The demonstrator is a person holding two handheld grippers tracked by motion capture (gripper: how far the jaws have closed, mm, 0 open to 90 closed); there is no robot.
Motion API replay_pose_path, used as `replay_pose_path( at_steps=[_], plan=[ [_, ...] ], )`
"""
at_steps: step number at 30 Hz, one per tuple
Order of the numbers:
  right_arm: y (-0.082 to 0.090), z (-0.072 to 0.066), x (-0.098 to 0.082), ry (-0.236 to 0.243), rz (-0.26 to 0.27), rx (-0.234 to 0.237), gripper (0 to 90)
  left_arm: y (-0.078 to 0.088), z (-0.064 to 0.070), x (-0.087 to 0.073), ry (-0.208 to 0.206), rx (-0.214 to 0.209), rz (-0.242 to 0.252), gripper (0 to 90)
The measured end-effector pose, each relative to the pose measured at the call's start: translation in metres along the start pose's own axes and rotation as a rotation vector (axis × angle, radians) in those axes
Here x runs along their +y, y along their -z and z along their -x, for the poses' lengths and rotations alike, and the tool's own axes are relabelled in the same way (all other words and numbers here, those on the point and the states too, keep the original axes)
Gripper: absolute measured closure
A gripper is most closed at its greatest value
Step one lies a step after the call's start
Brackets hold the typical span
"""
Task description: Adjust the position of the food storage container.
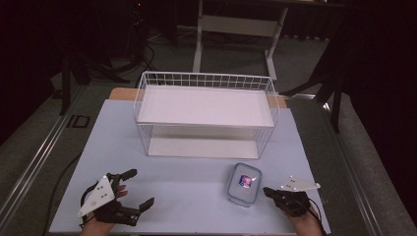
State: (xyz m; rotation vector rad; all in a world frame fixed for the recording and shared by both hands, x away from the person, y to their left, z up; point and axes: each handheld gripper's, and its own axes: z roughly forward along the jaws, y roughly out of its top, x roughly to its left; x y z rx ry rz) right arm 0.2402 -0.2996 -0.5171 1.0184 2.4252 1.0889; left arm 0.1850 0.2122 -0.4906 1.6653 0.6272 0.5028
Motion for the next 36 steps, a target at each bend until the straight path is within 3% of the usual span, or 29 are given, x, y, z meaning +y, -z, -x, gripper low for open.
replay_pose_path(
  at_steps=[5, 8, 18, 19, 20, 22, 25, 27, 29, 32, 36],
  plan=[
    [-0.008, -0.002, 0.002, -0.001, -0.019, 0.020, 90.0, 0.000, 0.001, 0.000, -0.003, 0.000, -0.001, 1.2],
    [-0.014, -0.007, 0.005, 0.022, -0.042, 0.034, 90.0, 0.001, 0.001, 0.000, -0.004, -0.001, -0.002, 1.2],
    [-0.031, -0.030, 0.018, 0.089, -0.033, 0.163, 90.0, 0.003, 0.001, 0.000, 0.001, 0.001, -0.001, 1.3],
    [-0.029, -0.025, 0.017, 0.095, -0.033, 0.131, 90.0, 0.003, 0.002, 0.000, 0.001, -0.001, 0.000, 1.2],
    [-0.029, -0.025, 0.017, 0.095, -0.033, 0.131, 90.0, 0.003, 0.002, -0.001, 0.002, -0.001, 0.001, 1.2],
    [-0.026, -0.012, 0.016, 0.064, -0.022, 0.089, 90.0, 0.003, 0.001, -0.002, 0.006, 0.000, -0.001, 1.2],
    [-0.025, 0.010, 0.020, 0.050, -0.017, -0.010, 90.0, 0.002, 0.000, -0.002, 0.016, 0.002, -0.002, 1.2],
    [-0.028, 0.025, 0.027, 0.015, -0.003, -0.036, 90.0, 0.002, 0.001, -0.002, 0.013, 0.000, -0.002, 1.2],
    [-0.034, 0.036, 0.035, 0.013, -0.004, -0.061, 90.0, 0.002, 0.001, -0.002, 0.005, -0.001, -0.007, 1.2],
    [-0.048, 0.041, 0.055, 0.028, 0.002, -0.056, 90.0, 0.000, 0.000, -0.002, 0.010, 0.001, -0.011, 1.2],
    [-0.061, 0.036, 0.060, 0.050, -0.023, -0.021, 90.0, 0.000, 0.000, -0.002, 0.010, -0.002, -0.011, 1.2]
  ],
)
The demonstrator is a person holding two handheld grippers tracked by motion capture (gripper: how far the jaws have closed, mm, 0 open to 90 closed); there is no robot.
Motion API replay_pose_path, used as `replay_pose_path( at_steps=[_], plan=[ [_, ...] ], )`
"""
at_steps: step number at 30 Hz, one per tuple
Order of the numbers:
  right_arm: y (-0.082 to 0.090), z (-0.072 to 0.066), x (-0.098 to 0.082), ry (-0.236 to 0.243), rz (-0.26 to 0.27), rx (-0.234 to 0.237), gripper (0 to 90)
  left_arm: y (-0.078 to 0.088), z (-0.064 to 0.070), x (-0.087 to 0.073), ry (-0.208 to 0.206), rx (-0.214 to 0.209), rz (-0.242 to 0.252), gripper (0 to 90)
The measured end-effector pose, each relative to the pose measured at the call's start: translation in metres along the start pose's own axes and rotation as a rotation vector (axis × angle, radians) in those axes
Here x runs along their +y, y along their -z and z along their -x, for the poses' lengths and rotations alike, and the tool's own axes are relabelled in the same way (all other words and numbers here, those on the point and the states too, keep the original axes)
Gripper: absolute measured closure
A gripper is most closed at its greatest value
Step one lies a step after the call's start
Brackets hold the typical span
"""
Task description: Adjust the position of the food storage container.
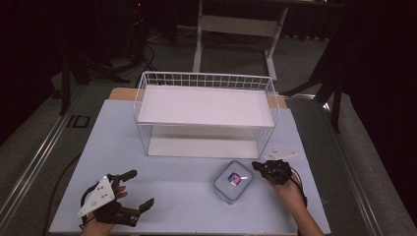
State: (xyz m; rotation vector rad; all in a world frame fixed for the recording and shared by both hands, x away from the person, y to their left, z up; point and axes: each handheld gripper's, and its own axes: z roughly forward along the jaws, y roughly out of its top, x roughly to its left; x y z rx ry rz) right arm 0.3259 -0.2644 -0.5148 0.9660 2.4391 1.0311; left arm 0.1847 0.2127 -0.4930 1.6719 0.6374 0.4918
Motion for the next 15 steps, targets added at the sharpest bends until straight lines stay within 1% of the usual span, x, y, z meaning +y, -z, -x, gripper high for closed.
replay_pose_path(
  at_steps=[1, 2, 3, 5, 6, 7, 9, 11, 15],
  plan=[
    [0.000, 0.000, 0.000, 0.000, 0.000, 0.000, 90.0, 0.000, 0.000, 0.000, -0.001, 0.000, -0.001, 1.2],
    [-0.003, -0.005, -0.003, 0.006, -0.018, 0.022, 90.0, 0.000, 0.000, 0.000, -0.001, -0.002, 0.000, 1.2],
    [-0.003, -0.007, -0.005, 0.008, -0.023, 0.025, 90.0, 0.000, 0.000, 0.000, -0.002, -0.002, -0.002, 1.2],
    [-0.002, -0.011, -0.009, -0.008, -0.024, 0.039, 90.0, 0.000, 0.000, 0.000, -0.002, -0.002, -0.001, 1.3],
    [-0.002, -0.011, -0.009, -0.008, -0.024, 0.039, 90.0, 0.000, 0.000, 0.000, -0.002, -0.001, -0.001, 1.3],
    [0.000, -0.014, -0.011, -0.012, -0.023, 0.048, 90.0, 0.000, 0.000, 0.000, -0.003, -0.001, -0.002, 1.2],
    [0.003, -0.020, -0.015, -0.003, -0.033, 0.055, 90.0, -0.001, 0.001, 0.000, -0.002, 0.001, -0.005, 1.2],
    [0.006, -0.026, -0.018, -0.010, -0.041, 0.067, 90.0, -0.001, 0.001, 0.000, -0.003, -0.002, -0.007, 1.2],
    [0.014, -0.040, -0.024, -0.008, -0.050, 0.108, 90.0, -0.002, 0.001, 0.000, -0.001, -0.002, -0.014, 1.2]
  ],
)
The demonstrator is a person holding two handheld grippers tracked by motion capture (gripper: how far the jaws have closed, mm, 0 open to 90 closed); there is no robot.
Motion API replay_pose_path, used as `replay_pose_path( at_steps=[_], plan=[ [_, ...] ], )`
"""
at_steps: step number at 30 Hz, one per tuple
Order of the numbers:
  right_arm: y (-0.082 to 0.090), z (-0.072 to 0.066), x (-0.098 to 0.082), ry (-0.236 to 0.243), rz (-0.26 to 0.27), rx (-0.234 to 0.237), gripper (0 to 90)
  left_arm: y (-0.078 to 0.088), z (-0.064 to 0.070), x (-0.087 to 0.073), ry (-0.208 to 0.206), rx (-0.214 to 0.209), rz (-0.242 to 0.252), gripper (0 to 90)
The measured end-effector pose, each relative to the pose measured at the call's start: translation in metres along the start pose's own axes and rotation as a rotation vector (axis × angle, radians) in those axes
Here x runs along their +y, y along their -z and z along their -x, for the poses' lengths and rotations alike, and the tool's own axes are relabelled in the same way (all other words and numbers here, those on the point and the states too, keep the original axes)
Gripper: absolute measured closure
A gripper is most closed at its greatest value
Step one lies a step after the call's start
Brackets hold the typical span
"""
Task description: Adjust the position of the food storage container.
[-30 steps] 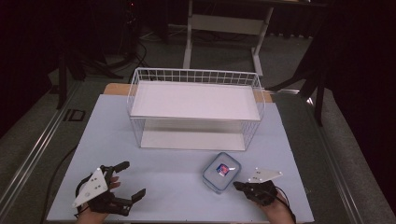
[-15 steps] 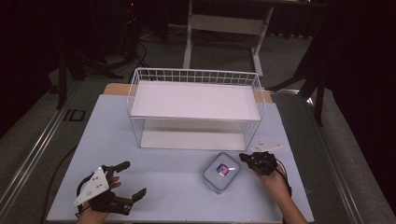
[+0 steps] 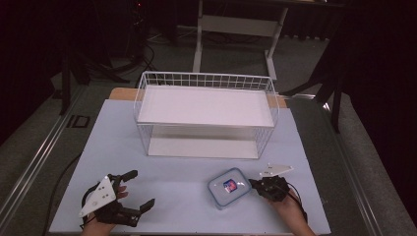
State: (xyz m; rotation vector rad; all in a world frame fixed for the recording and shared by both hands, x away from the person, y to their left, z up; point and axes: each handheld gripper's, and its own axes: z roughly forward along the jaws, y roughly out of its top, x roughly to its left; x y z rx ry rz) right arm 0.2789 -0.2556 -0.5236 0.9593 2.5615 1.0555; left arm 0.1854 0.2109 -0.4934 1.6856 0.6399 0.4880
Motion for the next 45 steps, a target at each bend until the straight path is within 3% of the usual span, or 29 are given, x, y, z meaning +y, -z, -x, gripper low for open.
replay_pose_path(
  at_steps=[8, 17, 20, 25, 29, 36, 41, 45],
  plan=[
    [0.001, -0.030, -0.002, 0.041, -0.023, 0.068, 90.0, -0.002, 0.000, -0.001, 0.009, -0.012, -0.008, 1.2],
    [-0.012, -0.049, 0.008, 0.061, -0.025, 0.126, 90.0, -0.005, -0.003, -0.003, 0.062, -0.051, -0.012, 1.2],
    [-0.015, -0.054, 0.012, 0.061, -0.025, 0.150, 90.0, -0.006, -0.003, -0.003, 0.050, -0.053, -0.022, 1.2],
    [-0.019, -0.066, 0.017, 0.102, -0.028, 0.163, 90.0, -0.008, 0.000, -0.003, 0.032, -0.067, -0.034, 1.2],
    [-0.026, -0.069, 0.022, 0.109, -0.021, 0.163, 90.0, -0.010, 0.001, -0.005, 0.047, -0.083, -0.053, 1.2],
    [-0.036, -0.070, 0.030, 0.111, -0.011, 0.163, 90.0, -0.012, 0.004, -0.005, 0.037, -0.096, -0.060, 1.2],
    [-0.028, -0.066, 0.027, 0.124, 0.006, 0.102, 90.0, -0.012, 0.004, -0.005, 0.004, -0.078, -0.072, 1.2],
    [-0.011, -0.063, 0.027, 0.122, 0.057, 0.059, 89.9, -0.012, 0.004, -0.004, -0.004, -0.063, -0.090, 1.3]
  ],
)
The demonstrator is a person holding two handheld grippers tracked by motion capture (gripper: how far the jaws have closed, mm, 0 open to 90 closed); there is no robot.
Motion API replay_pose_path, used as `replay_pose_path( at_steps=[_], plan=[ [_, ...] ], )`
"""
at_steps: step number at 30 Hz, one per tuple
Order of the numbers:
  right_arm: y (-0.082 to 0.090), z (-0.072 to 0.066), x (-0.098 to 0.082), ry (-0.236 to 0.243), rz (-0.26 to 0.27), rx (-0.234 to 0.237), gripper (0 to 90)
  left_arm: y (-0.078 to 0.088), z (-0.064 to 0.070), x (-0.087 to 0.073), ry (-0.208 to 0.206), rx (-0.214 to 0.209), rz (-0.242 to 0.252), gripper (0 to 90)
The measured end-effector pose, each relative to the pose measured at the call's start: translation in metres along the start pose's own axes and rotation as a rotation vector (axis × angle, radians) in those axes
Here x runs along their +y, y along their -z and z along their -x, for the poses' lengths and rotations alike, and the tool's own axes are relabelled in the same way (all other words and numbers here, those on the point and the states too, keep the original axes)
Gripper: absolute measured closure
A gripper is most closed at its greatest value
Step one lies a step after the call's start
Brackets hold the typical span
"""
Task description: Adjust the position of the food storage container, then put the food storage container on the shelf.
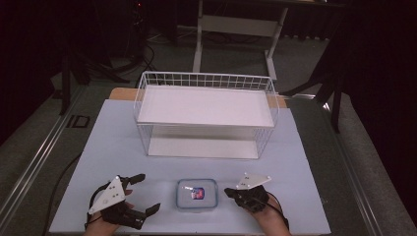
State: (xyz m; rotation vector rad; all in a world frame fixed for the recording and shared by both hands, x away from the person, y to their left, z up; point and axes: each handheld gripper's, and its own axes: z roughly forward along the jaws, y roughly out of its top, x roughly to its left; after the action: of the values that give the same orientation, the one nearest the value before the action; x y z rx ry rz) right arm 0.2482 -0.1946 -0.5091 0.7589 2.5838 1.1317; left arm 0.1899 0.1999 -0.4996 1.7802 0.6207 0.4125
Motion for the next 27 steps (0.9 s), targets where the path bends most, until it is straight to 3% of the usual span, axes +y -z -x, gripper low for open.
replay_pose_path(
  at_steps=[2, 5, 6, 7, 10, 12, 14, 16, 19, 22, 25, 27],
  plan=[
    [0.014, -0.003, 0.005, 0.009, 0.053, -0.027, 84.6, 0.000, 0.000, 0.001, 0.019, -0.004, -0.011, 1.2],
    [0.019, -0.004, 0.007, 0.000, 0.089, -0.020, 77.9, 0.000, 0.001, 0.001, 0.042, -0.008, -0.013, 1.3],
    [0.022, -0.005, 0.009, -0.005, 0.110, -0.021, 70.4, -0.001, 0.001, 0.003, 0.061, -0.018, -0.021, 1.3],
    [0.027, -0.007, 0.013, -0.024, 0.153, -0.008, 54.7, -0.001, 0.001, 0.004, 0.069, -0.018, -0.017, 1.3],
    [0.032, -0.010, 0.016, -0.045, 0.216, 0.012, 34.7, -0.002, 0.004, 0.009, 0.106, -0.046, -0.023, 1.2],
    [0.034, -0.013, 0.019, -0.021, 0.228, 0.009, 20.1, -0.002, 0.007, 0.014, 0.088, -0.040, -0.041, 1.2],
    [0.037, -0.016, 0.022, 0.001, 0.248, -0.021, 17.1, -0.002, 0.010, 0.020, 0.065, -0.031, -0.055, 1.2],
    [0.040, -0.016, 0.026, 0.000, 0.258, -0.014, 12.9, -0.002, 0.012, 0.025, 0.064, -0.035, -0.066, 1.2],
    [0.044, -0.020, 0.031, 0.013, 0.270, -0.085, 14.9, -0.003, 0.015, 0.030, 0.081, -0.040, -0.089, 1.2],
    [0.045, -0.021, 0.035, 0.009, 0.252, -0.092, 19.4, -0.005, 0.017, 0.034, 0.095, -0.049, -0.101, 1.2],
    [0.046, -0.024, 0.035, 0.001, 0.298, -0.043, 22.2, -0.011, 0.017, 0.039, 0.125, -0.044, -0.113, 1.2],
    [0.044, -0.026, 0.036, 0.006, 0.276, -0.064, 22.0, -0.017, 0.015, 0.042, 0.165, -0.045, -0.135, 1.2]
  ],
)
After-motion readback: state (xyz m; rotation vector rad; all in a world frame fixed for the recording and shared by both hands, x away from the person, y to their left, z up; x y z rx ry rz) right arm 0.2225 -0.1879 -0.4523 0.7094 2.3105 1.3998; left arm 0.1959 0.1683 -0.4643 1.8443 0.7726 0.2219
